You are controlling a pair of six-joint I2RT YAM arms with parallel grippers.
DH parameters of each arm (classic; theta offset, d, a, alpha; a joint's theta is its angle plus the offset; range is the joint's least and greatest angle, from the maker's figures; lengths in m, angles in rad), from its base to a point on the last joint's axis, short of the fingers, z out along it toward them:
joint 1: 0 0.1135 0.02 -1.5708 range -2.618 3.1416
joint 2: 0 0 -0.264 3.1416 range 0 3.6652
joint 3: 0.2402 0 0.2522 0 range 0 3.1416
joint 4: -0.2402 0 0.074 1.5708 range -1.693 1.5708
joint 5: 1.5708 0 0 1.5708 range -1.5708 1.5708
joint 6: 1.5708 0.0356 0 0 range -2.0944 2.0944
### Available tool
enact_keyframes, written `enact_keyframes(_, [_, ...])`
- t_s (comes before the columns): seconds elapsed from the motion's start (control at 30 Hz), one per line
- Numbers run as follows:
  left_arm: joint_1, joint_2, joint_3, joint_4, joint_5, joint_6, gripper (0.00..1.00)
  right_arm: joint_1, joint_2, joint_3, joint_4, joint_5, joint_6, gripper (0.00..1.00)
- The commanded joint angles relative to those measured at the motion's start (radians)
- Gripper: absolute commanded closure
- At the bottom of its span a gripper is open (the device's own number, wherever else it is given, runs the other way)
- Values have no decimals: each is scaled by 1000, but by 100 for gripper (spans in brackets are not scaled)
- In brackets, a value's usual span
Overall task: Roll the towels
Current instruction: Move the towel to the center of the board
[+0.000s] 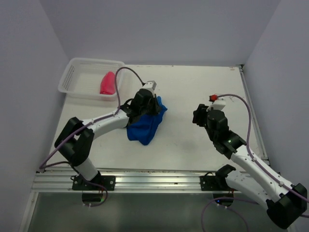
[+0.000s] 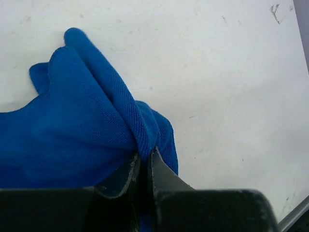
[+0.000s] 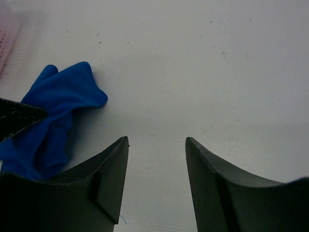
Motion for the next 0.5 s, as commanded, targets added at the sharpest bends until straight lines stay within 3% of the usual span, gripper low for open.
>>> enact_keyframes(0.0, [-16,126,199,68,33,78,96,-47,-10,61,-60,69,73,46])
enact_keyframes(0.1, [-36,271,367,53,85,119,87,-106,-15,84,-80,57,87,46])
enact_keyframes(0.13, [-38,338,407,42,102,127,72,-130,-12,99,-88,50,86,46])
enact_keyframes(0.2, [-39,394,520,2,137,158,59,-153,7,119,-105,47,83,45])
enact_keyframes(0.27, [-42,428,560,-1,162,181,33,-187,18,144,-120,29,81,45])
enact_keyframes(0.33, [-42,407,556,4,170,192,0,-217,30,154,-119,5,83,45])
enact_keyframes(0.47, [-42,292,486,-51,84,201,0,-257,51,162,-110,-26,94,45])
